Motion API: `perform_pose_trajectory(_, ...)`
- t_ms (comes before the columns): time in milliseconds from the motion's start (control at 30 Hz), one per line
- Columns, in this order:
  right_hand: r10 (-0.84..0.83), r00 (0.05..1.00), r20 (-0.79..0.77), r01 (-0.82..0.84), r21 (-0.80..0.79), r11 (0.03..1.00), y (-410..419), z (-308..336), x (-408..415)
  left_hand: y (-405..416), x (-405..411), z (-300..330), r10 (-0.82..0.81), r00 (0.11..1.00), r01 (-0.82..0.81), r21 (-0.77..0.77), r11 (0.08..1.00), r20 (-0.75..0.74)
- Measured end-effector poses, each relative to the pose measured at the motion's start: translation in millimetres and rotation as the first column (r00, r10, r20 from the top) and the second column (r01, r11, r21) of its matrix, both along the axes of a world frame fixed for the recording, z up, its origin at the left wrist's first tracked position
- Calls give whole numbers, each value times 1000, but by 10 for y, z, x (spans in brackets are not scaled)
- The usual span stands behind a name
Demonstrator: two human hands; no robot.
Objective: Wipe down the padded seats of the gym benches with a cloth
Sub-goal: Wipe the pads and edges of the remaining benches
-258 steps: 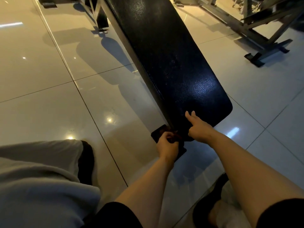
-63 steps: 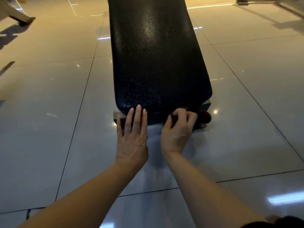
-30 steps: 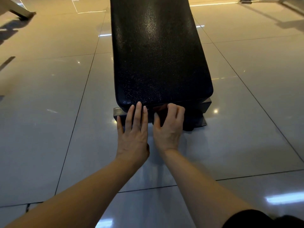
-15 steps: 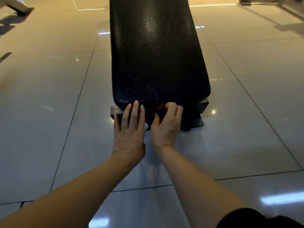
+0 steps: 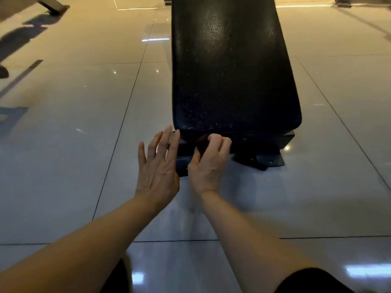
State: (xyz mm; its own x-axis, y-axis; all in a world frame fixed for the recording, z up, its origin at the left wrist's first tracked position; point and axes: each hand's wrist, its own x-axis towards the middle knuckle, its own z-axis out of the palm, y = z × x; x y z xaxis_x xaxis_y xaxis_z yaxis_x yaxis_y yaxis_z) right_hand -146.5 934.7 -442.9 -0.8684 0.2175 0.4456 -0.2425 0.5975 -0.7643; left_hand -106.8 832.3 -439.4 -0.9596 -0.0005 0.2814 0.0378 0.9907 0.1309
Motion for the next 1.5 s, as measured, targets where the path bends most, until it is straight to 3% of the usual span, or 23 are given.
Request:
perform_pose_trajectory(133, -14, 1000, 7, 15, -40, 999, 61, -57, -39, -64, 29, 9, -38, 999, 37, 19, 999, 22)
perform_pose_trajectory(267, -167, 982, 84, 176, -123, 977, 85, -34, -78, -125, 22, 33, -92, 996, 91, 23, 996, 21)
perform_pose_trajectory(533, -52, 999, 15, 53, -85, 995, -253, 13, 22, -186, -18, 44, -106, 994, 105, 28, 994, 26)
perform_pose_trajectory(700, -239, 964, 119, 258, -194, 946, 189, -55, -154, -140, -60, 53, -115, 993, 113, 43, 993, 36)
perform_pose_trajectory(833, -139, 989, 43, 143, -114, 983, -56, 18, -27, -150, -74, 23, -125, 992, 124, 32, 992, 27)
perform_pose_trajectory(1000, -79, 995, 57, 84, -103, 991, -188, 43, 15, -121, -73, 7, -126, 992, 125, 49, 991, 19)
perform_pose_trajectory(1167, -262, 945, 194, 302, -221, 927, 123, -10, -151, -131, -63, 23, -110, 993, 109, 36, 993, 37)
perform_pose_trajectory(1367, -46, 991, 128, 73, -212, 975, -232, 52, 7, -105, -71, 5, -110, 994, 109, 44, 993, 20)
perform_pose_trajectory(1500, -58, 983, 175, 97, -221, 970, -143, 49, -23, -101, -66, 12, -116, 993, 114, 47, 992, 34)
